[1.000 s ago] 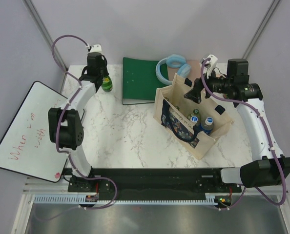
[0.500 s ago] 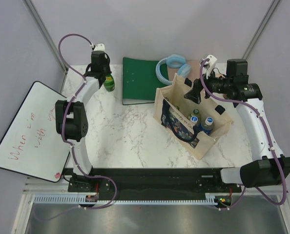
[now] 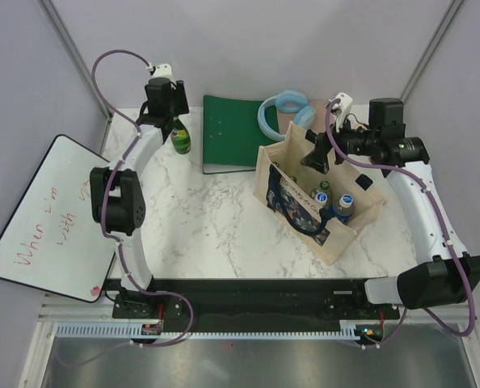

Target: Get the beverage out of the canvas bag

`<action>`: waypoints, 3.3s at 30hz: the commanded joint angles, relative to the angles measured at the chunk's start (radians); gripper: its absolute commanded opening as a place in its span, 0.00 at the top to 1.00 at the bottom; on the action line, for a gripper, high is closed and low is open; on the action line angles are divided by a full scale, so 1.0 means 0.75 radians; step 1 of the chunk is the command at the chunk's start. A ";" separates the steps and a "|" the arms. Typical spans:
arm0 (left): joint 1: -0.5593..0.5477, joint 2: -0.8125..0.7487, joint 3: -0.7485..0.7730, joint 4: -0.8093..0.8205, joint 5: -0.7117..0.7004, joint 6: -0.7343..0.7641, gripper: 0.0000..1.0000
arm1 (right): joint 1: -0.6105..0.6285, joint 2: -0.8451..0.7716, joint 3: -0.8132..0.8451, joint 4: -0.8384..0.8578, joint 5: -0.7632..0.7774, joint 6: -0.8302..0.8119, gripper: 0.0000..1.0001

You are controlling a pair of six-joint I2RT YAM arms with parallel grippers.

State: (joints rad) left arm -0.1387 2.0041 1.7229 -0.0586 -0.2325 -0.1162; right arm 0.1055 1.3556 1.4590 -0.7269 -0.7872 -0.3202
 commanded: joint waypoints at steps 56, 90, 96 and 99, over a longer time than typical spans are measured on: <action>-0.905 -0.314 0.139 -1.171 0.441 -0.890 0.52 | 0.432 -0.298 -0.520 -0.045 0.223 -0.442 0.73; -0.934 -0.340 0.000 -1.174 0.377 -0.778 0.98 | 0.403 0.093 -0.217 0.182 0.606 0.077 0.44; -0.936 -0.343 -0.004 -1.159 0.373 -0.782 0.98 | 0.438 0.127 -0.264 0.210 0.649 0.077 0.44; -0.936 -0.345 -0.006 -1.149 0.386 -0.790 0.98 | 0.448 0.142 -0.289 0.229 0.667 0.077 0.45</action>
State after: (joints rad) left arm -0.8330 1.7634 1.7378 -0.9066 0.0788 -0.7444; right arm 0.4313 1.4502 1.2659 -0.5976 -0.3222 -0.2581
